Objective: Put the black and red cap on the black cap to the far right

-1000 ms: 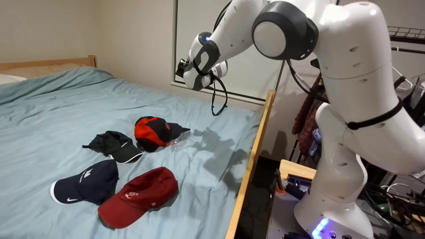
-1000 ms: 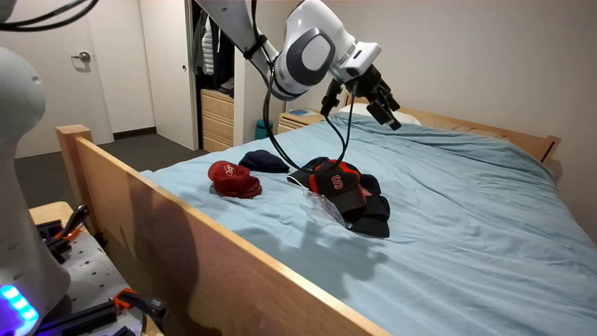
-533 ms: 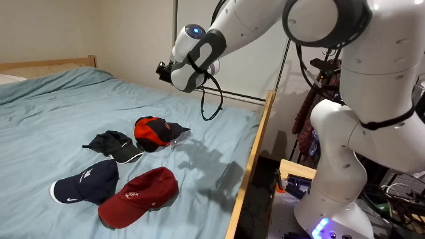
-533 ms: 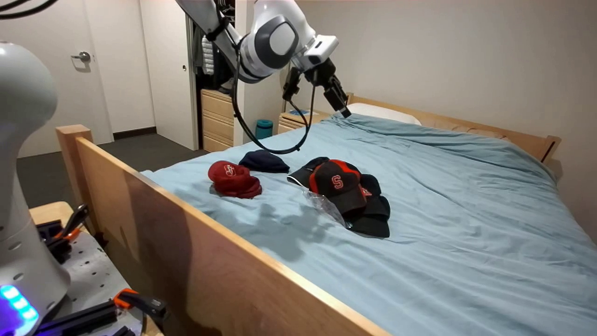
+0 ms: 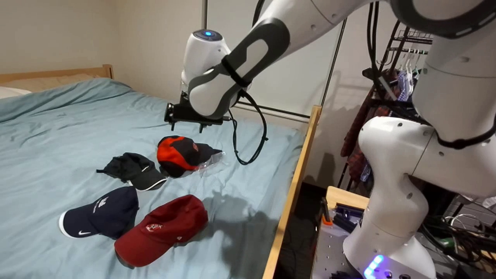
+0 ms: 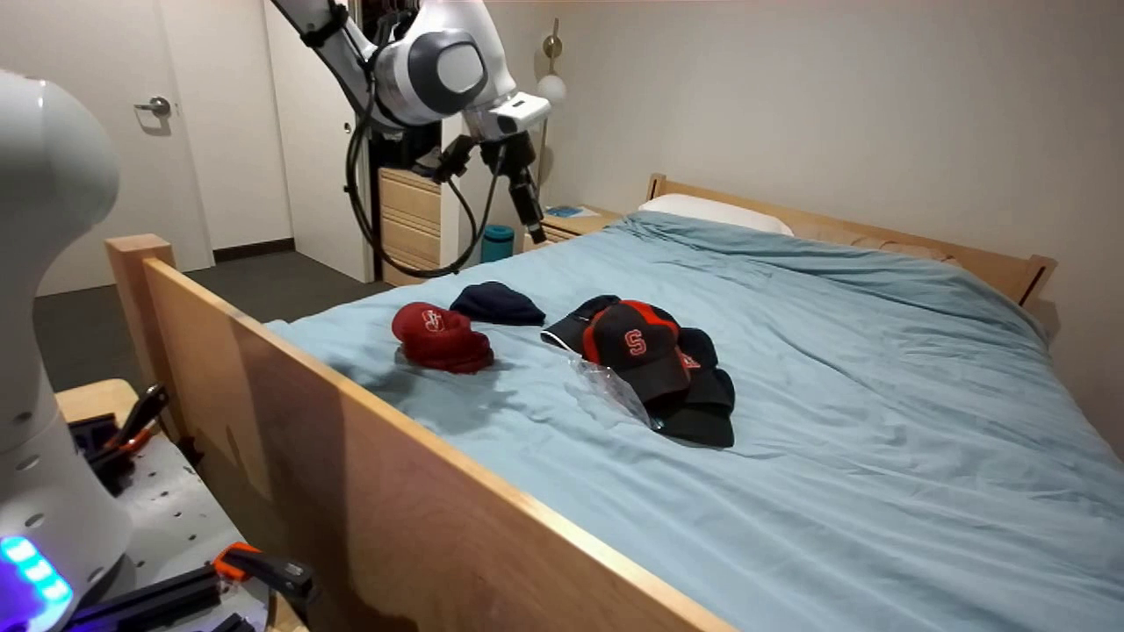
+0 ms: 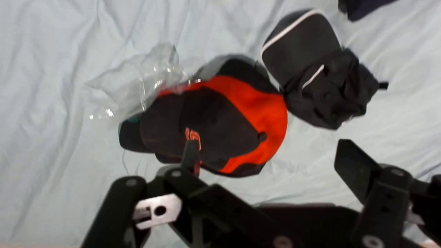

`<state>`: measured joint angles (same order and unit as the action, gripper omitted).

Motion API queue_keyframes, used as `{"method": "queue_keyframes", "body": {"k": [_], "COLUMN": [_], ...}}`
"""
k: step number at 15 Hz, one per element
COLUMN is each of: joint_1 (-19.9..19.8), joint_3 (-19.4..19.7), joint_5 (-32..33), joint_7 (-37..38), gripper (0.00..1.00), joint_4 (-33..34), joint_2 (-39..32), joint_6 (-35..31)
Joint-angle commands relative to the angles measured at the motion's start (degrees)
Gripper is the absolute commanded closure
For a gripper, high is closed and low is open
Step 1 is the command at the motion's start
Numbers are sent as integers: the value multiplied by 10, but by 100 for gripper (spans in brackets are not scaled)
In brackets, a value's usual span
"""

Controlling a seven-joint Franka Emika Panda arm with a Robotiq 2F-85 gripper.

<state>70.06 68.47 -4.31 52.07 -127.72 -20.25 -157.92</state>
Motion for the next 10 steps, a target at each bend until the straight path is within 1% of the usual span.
{"method": "queue_keyframes", "body": {"k": [1, 2, 4, 7, 10], "joint_1": [-7, 7, 4, -10, -11], "joint_3": [-53, -48, -63, -67, -41], "joint_5": [42, 21, 34, 46, 77], "joint_7": [-24, -58, -99, -189, -281], "gripper": [0, 0, 0, 0, 0], "joint_4": [-36, -43, -59, -80, -110], "joint_2": [77, 74, 87, 116, 155], "joint_6": [37, 37, 26, 17, 17]}}
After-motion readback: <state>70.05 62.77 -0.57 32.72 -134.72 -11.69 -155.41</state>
